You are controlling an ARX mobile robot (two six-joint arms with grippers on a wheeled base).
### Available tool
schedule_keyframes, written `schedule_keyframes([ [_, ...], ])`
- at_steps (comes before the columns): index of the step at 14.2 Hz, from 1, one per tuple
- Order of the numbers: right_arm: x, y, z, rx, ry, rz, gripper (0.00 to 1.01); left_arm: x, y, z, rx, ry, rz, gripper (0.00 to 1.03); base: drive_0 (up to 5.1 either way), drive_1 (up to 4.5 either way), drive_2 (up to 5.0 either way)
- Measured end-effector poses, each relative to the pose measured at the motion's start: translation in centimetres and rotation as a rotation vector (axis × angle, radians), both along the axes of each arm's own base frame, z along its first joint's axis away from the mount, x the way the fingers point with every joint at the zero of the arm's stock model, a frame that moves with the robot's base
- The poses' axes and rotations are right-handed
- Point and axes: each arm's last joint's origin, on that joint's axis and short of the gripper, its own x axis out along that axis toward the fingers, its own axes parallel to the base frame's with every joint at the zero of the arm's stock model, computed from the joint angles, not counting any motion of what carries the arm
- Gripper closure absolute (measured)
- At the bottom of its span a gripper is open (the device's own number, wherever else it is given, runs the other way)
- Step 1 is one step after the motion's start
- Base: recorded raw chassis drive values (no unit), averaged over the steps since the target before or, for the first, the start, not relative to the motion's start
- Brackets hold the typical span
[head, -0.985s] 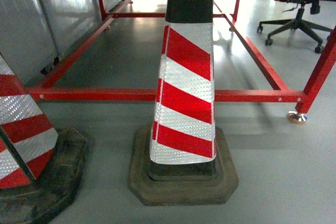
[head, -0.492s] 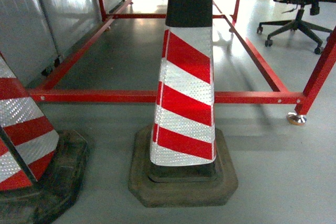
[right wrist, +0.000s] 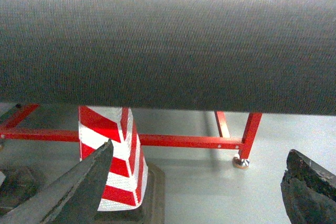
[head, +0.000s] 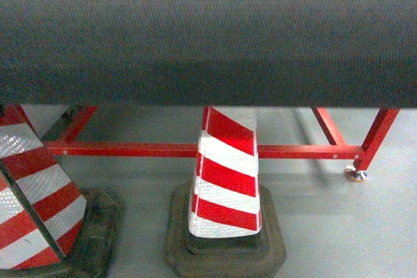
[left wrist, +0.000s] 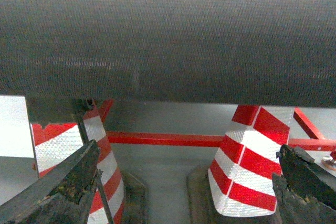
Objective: Sort blue parts and orange caps into right shelf containers
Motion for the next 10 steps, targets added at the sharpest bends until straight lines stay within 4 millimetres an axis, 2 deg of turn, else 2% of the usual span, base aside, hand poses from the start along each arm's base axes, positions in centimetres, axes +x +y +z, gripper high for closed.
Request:
schedule_keyframes([
  [10, 0.0, 0.0, 0.01, 0.003, -0.001, -0.001, 0.03, 0.0, 0.0, 0.01, 0.0, -0.001, -0.001, 0.05, 0.0, 0.0, 0.0],
])
